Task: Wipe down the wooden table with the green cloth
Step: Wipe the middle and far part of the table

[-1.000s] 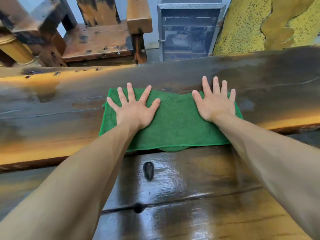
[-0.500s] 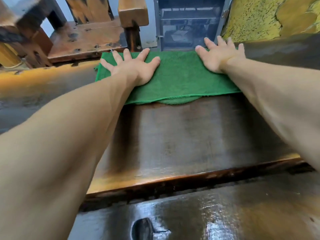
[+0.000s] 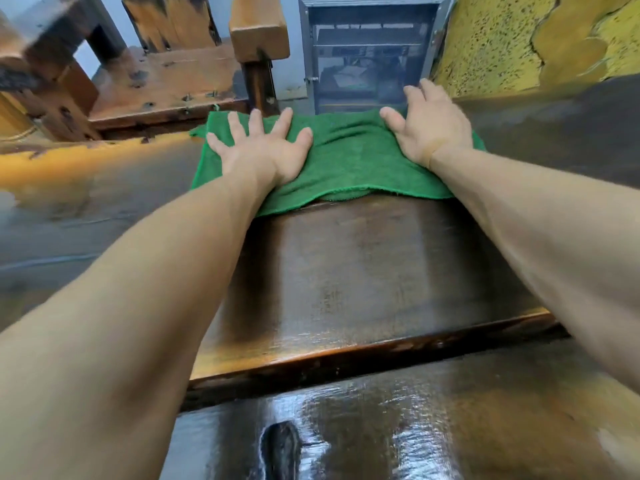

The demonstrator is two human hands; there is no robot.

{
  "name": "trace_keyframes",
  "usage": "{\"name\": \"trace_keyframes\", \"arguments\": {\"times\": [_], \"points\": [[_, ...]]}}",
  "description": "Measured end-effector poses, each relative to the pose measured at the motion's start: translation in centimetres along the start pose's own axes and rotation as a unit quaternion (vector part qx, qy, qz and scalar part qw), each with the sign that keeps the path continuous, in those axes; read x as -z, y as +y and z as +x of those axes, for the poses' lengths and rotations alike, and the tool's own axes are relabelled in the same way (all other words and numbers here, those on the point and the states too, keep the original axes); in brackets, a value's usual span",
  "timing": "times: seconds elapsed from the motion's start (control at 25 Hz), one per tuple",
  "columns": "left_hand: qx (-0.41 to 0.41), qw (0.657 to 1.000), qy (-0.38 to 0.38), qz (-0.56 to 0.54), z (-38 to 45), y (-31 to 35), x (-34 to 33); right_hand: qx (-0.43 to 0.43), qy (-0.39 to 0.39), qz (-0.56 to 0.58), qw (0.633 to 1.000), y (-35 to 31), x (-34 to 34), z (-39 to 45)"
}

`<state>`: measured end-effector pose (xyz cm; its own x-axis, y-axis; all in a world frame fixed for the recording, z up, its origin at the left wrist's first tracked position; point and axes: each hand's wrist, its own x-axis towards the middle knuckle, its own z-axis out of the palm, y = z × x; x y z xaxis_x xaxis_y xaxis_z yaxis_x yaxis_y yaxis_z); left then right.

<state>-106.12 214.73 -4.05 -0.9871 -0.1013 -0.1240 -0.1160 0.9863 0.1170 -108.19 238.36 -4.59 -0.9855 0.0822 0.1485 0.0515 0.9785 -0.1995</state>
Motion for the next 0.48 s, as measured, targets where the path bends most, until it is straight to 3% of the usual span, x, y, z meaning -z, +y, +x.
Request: {"name": "trace_keyframes", "arguments": {"times": [0.12, 0.48], "points": [[-0.016, 1.0, -0.006, -0.002, -4.0, -0.2, -0.7, 0.016, -0.088, -0.02, 0.996, 0.5, 0.4, -3.5], [-0.023, 0.999, -0.034, 0.017, -24.8, -1.6, -2.6, 0.021, -0.124, -0.036, 0.991, 2.0, 4.4, -23.1]]}}
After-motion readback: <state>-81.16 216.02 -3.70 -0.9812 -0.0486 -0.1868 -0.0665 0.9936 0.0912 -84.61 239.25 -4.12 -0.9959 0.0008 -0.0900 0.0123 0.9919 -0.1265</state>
